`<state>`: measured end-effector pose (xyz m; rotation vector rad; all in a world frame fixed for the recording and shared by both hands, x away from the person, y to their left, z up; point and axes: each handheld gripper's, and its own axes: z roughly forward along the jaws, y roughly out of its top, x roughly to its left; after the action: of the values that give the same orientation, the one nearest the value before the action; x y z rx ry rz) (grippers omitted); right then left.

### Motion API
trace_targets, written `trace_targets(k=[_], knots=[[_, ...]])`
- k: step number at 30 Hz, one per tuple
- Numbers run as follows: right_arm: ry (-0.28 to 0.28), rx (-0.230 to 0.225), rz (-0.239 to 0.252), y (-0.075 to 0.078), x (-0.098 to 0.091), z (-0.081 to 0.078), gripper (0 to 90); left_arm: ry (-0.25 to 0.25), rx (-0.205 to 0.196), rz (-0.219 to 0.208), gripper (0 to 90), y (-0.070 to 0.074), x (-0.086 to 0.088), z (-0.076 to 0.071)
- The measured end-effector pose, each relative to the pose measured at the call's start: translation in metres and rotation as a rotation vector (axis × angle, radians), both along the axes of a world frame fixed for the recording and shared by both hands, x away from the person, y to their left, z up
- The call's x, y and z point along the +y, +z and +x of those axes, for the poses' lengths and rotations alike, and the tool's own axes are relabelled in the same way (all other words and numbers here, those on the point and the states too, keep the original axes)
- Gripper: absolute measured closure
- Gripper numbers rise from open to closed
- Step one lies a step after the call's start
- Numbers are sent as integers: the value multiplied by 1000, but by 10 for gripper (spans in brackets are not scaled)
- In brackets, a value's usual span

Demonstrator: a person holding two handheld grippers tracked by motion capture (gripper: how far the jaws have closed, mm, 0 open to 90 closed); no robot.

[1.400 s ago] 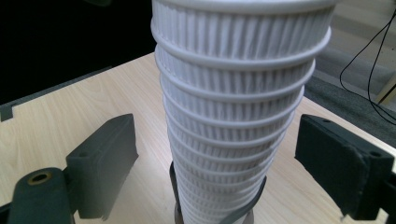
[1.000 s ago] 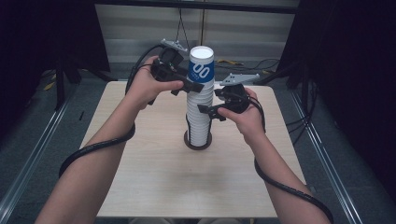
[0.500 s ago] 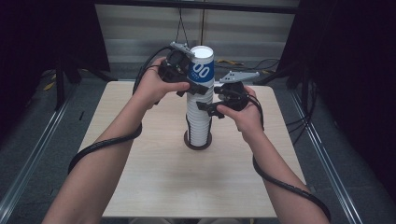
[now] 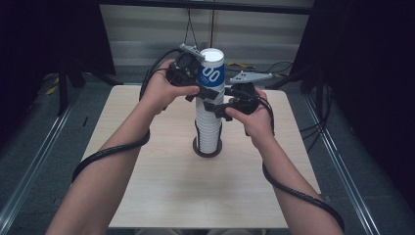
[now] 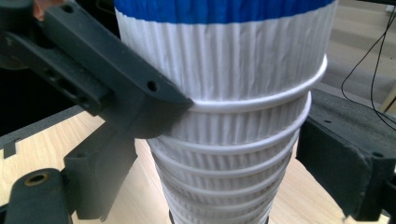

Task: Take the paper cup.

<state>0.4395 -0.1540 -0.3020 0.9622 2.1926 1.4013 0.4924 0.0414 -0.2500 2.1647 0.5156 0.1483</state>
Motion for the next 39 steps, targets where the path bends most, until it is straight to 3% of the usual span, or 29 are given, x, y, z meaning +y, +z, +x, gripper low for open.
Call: trace_targets(k=[6,13,21,30,39], knots=[[-13,-16,29,2,1,0,129,1,8,13,133,2,-1,0],[-16,-38,-3,2,3,-1,149,9,10,24,135,3,-1,-1],[-13,-44,12,1,2,-2,155,9,5,23,136,3,-1,-2],[-16,-49,14,-1,1,-3,156,22,5,-17,163,14,1,-3],[-22,-44,20,-2,0,-5,166,28,1,-28,172,17,3,-3]])
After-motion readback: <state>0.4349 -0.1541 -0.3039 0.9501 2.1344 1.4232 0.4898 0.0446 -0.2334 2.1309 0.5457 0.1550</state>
